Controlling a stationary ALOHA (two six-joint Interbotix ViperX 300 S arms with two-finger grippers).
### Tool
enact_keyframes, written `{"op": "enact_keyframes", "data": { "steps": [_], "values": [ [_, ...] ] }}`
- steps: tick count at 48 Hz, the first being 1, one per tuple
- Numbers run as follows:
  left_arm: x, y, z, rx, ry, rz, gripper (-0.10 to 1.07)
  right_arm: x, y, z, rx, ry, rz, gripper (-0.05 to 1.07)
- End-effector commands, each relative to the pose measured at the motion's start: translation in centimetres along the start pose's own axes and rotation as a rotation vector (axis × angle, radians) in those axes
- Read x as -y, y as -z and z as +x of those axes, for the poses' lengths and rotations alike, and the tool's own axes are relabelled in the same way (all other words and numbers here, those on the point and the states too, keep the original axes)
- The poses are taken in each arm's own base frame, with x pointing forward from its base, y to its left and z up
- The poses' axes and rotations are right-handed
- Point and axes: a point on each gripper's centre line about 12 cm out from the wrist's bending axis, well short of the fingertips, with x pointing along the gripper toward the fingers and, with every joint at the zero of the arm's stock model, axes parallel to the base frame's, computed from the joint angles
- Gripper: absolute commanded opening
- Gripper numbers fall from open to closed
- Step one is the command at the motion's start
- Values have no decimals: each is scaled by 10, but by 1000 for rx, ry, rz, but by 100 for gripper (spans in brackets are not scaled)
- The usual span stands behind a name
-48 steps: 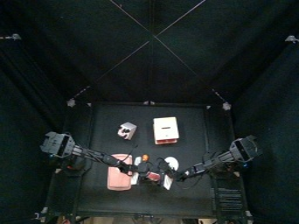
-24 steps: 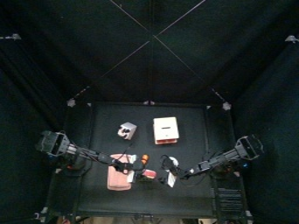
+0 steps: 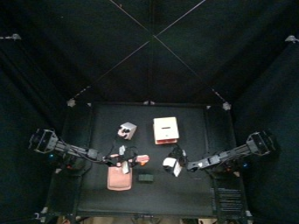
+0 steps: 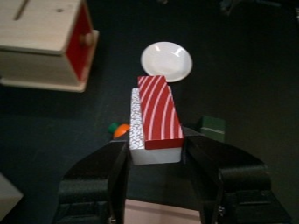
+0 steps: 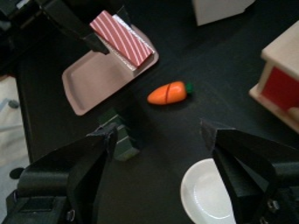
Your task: Put salmon sushi on plate
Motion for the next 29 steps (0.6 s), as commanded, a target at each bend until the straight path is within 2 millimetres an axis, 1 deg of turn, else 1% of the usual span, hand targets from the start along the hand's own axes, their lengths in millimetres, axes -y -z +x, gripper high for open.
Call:
{"op": "enact_keyframes", "data": {
  "steps": [1, 8, 20, 24, 29],
  "values": [
    [-3, -8, -9, 29, -58, -23, 54, 6, -14, -13, 58, 8, 22, 104],
    [-3, -5, -14, 18, -156, -47, 54, 16, -19, -22, 95, 30, 31, 104],
    [-2, 13, -17, -79, -316, -142, 54, 33, -33, -37, 172, 61, 48, 104],
    [-1, 16, -18, -109, -351, -178, 54, 38, -37, -44, 195, 62, 54, 104],
    [3, 17, -17, -136, -380, -226, 54, 45, -36, -50, 212, 59, 53, 104]
  ]
}}
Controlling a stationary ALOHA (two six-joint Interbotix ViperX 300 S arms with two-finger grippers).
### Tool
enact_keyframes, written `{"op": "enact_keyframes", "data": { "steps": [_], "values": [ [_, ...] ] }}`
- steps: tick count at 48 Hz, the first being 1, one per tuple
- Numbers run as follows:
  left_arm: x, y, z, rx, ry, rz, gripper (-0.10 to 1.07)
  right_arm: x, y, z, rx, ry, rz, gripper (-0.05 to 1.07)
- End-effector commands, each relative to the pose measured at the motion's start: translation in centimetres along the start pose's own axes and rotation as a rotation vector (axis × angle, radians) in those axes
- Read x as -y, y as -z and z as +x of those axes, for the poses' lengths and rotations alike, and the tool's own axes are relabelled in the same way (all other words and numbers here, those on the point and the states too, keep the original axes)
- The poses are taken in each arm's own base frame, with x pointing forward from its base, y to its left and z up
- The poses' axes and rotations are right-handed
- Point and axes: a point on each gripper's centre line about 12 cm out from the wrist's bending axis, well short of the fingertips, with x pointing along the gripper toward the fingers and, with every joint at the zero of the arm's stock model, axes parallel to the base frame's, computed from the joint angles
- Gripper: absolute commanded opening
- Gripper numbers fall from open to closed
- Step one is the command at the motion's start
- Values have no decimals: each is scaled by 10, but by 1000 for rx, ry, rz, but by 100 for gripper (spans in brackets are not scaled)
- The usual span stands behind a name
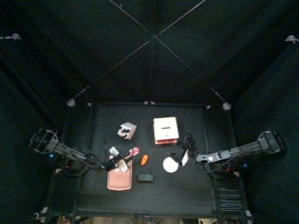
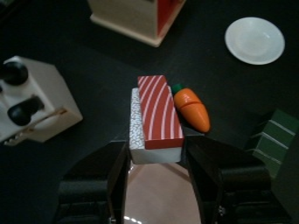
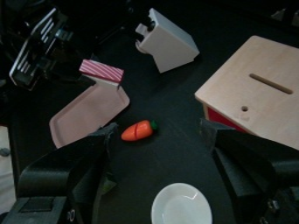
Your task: Put salmon sushi on plate
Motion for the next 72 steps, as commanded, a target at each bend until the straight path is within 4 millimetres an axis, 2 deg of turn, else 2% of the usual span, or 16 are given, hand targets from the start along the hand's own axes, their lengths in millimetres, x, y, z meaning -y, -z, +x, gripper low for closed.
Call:
{"op": "enact_keyframes", "data": {
  "steps": [1, 19, 36, 47, 63, 72],
  "values": [
    [8, -8, -6, -7, -7, -55, 54, 4, -7, -7, 32, -9, 8, 104],
    [18, 18, -16, 16, -129, -207, 54, 12, -3, -11, 30, 0, 22, 104],
    [30, 66, -31, 83, -258, -340, 54, 12, 1, -11, 17, 1, 26, 104],
    [38, 98, -32, 79, -336, -393, 54, 12, 2, -10, 11, 4, 30, 104],
    [55, 123, -26, -4, -442, -452, 54, 13, 4, -10, 4, 8, 35, 104],
    [66, 128, -22, -16, -470, -460, 55, 13, 4, -9, 2, 9, 34, 104]
  ]
}}
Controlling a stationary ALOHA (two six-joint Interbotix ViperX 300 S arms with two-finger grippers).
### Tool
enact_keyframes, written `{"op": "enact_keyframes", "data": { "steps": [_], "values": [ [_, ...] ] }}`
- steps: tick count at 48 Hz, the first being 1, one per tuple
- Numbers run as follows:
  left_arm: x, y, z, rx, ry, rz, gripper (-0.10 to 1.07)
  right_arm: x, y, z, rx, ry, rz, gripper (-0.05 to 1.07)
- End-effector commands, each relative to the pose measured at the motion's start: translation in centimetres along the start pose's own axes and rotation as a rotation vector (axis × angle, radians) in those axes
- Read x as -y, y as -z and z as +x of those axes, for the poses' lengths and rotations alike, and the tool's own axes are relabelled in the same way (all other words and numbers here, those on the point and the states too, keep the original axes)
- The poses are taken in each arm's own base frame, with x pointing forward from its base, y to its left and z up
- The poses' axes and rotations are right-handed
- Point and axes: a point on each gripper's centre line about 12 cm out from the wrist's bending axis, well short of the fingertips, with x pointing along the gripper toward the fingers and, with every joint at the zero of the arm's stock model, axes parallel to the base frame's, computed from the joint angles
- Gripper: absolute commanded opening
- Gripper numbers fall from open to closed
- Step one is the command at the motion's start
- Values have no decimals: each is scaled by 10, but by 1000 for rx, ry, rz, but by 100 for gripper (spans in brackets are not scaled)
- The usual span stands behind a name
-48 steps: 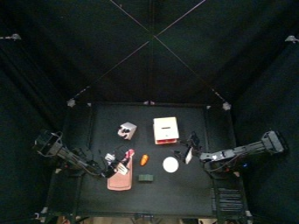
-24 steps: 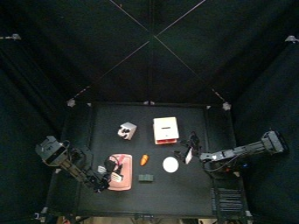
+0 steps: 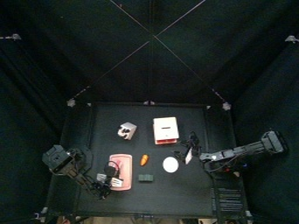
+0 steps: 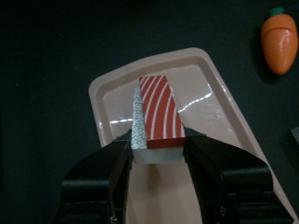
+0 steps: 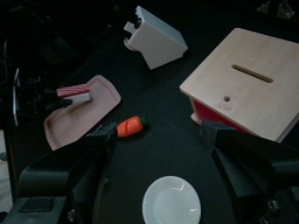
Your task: Put salmon sushi on plate
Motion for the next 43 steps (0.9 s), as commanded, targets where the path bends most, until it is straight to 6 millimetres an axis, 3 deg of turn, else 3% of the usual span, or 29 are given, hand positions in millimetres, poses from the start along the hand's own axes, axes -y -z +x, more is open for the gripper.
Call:
{"op": "enact_keyframes", "data": {
  "steps": [1, 23, 43],
  "values": [
    [9, 0, -7, -7, 9, -21, 55, -2, -4, -1, 10, -7, 5, 104],
    [11, 9, -3, -16, -18, -94, 59, -2, -4, -1, 10, -7, 5, 104],
    [14, 9, -5, -27, 0, -104, 83, -2, -4, -1, 10, -7, 3, 104]
  ]
}}
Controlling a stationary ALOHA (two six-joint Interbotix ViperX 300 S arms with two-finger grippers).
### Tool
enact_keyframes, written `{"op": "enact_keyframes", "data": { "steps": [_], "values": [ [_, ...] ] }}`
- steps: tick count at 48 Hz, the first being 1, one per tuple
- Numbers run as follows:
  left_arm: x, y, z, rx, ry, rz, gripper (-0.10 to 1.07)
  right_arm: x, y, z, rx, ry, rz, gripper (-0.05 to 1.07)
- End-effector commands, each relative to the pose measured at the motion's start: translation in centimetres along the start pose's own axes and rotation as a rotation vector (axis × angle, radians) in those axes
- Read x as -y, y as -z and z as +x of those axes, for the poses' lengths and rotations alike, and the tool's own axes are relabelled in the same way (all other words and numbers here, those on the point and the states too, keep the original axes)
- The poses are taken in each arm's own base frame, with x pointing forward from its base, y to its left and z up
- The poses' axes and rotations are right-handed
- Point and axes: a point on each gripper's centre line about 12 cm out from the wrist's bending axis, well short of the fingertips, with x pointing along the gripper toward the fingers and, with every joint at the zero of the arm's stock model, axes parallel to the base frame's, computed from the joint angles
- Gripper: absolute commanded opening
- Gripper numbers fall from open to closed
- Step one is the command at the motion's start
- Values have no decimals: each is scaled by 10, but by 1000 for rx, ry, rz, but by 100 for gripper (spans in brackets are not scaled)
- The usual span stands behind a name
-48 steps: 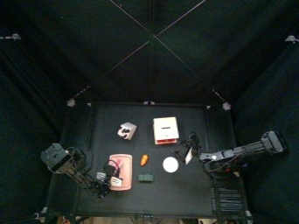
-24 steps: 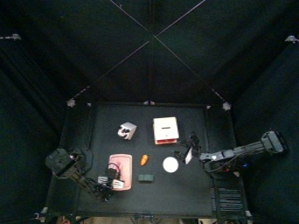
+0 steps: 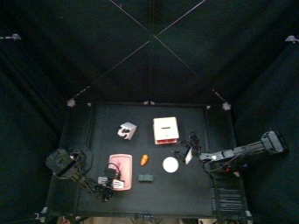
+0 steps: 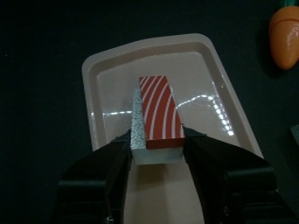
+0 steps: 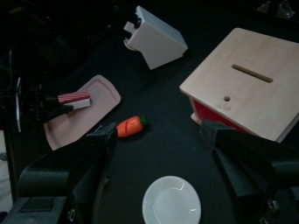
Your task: Put salmon sushi on plate
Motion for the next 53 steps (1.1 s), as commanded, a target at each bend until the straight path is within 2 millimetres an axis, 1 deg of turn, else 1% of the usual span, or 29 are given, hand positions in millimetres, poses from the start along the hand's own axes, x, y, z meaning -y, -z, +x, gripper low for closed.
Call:
{"op": "enact_keyframes", "data": {
  "steps": [1, 7, 11, 53],
  "values": [
    [6, -5, -8, -11, 28, -22, 85, -3, -4, -1, 11, -8, 2, 104],
    [6, -6, -8, -11, 27, -27, 89, -3, -4, -1, 11, -8, 0, 104],
    [7, -6, -8, -11, 28, -28, 89, -2, -4, -1, 10, -7, -1, 104],
    [8, -11, -8, -18, 25, -41, 89, -2, -4, -1, 12, -7, -4, 104]
  ]
}}
